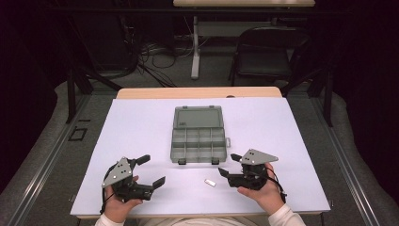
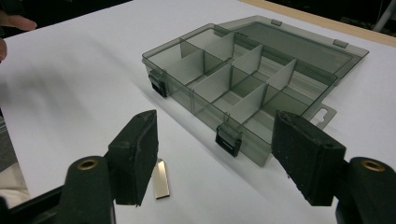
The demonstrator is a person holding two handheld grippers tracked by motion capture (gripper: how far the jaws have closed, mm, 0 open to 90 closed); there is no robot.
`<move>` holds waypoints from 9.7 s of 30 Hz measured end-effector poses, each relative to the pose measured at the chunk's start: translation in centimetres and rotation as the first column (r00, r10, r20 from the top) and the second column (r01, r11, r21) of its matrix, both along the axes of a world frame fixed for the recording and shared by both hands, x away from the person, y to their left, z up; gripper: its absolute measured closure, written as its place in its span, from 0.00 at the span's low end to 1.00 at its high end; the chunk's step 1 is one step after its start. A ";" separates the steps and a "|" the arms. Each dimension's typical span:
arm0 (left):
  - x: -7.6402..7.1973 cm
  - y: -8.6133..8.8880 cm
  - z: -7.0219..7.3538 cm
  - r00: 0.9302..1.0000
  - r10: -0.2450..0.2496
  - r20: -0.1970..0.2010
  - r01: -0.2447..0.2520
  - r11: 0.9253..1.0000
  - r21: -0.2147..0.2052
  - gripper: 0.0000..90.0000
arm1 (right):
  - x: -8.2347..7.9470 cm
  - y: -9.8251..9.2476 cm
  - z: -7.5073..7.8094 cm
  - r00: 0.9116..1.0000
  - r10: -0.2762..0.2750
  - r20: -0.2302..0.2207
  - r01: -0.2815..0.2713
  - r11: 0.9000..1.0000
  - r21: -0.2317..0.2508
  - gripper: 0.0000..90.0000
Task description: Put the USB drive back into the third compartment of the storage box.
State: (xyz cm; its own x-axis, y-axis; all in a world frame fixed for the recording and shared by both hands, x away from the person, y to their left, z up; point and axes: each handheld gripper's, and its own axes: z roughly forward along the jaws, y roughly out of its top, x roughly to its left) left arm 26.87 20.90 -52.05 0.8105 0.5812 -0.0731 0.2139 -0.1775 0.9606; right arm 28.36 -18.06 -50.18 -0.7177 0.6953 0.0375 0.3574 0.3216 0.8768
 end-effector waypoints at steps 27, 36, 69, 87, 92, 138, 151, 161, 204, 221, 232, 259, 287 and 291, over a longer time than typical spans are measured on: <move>0.1 0.0 -0.1 1.000 -0.004 -0.009 0.004 1.000 0.005 0.05 | 1.6 2.6 -0.1 0.998 0.062 -0.020 -0.062 0.998 -0.003 0.35; 0.1 0.0 -0.1 1.000 -0.007 -0.011 0.007 1.000 0.014 0.06 | 1.4 3.1 -0.7 0.997 0.072 -0.030 -0.073 0.997 -0.015 0.35; 0.1 -0.1 -0.2 1.000 -0.018 -0.018 0.018 1.000 0.018 0.08 | 1.4 4.2 -3.7 0.983 0.149 -0.109 -0.159 0.984 -0.085 0.54; 0.2 -0.1 -0.3 0.999 -0.031 -0.023 0.031 0.999 0.026 0.09 | 1.2 4.8 -4.7 0.972 0.171 -0.163 -0.196 0.969 -0.153 0.68; 0.2 -0.2 -0.3 1.000 -0.024 -0.021 0.024 0.999 0.027 0.10 | 1.1 5.0 -5.0 0.969 0.174 -0.176 -0.205 0.964 -0.171 0.73; 0.3 -0.3 -0.4 0.999 -0.033 -0.029 0.035 0.998 0.045 0.10 | 1.2 5.3 -5.5 0.962 0.179 -0.204 -0.224 0.948 -0.224 0.87; 0.3 -0.3 -0.4 0.999 -0.034 -0.027 0.035 0.999 0.042 0.10 | 1.1 5.4 -5.5 0.962 0.191 -0.193 -0.235 0.942 -0.239 0.88; 0.4 -0.2 -0.5 0.999 -0.035 -0.027 0.036 0.999 0.041 0.10 | 1.2 5.4 -5.5 0.962 0.191 -0.194 -0.235 0.943 -0.237 0.88; 0.4 -0.2 -0.5 0.999 -0.036 -0.035 0.037 0.999 0.035 0.10 | 1.4 3.9 -1.8 0.979 0.150 -0.136 -0.168 0.977 -0.130 0.88; 0.4 -0.2 -0.5 0.999 -0.013 -0.029 0.014 0.999 0.039 0.10 | 2.6 3.7 0.6 0.983 0.140 -0.116 -0.157 0.977 -0.147 0.88; 0.3 -0.2 -0.5 0.999 -0.015 -0.031 0.017 0.999 0.041 0.10 | 3.9 3.9 2.2 0.986 0.134 -0.096 -0.150 0.972 -0.180 0.88; 0.3 -0.2 -0.5 0.999 -0.017 -0.029 0.018 0.999 0.041 0.10 | 8.2 6.2 2.9 0.989 0.111 -0.101 -0.132 0.962 -0.239 0.88; 0.4 -0.2 -0.5 1.000 -0.018 -0.026 0.019 0.999 0.043 0.10 | 11.7 8.7 2.1 0.990 0.084 -0.116 -0.115 0.950 -0.291 0.88; 0.4 -0.2 -0.5 0.999 -0.019 -0.027 0.020 0.999 0.044 0.10 | 12.0 8.8 1.8 0.990 0.077 -0.121 -0.110 0.950 -0.293 0.88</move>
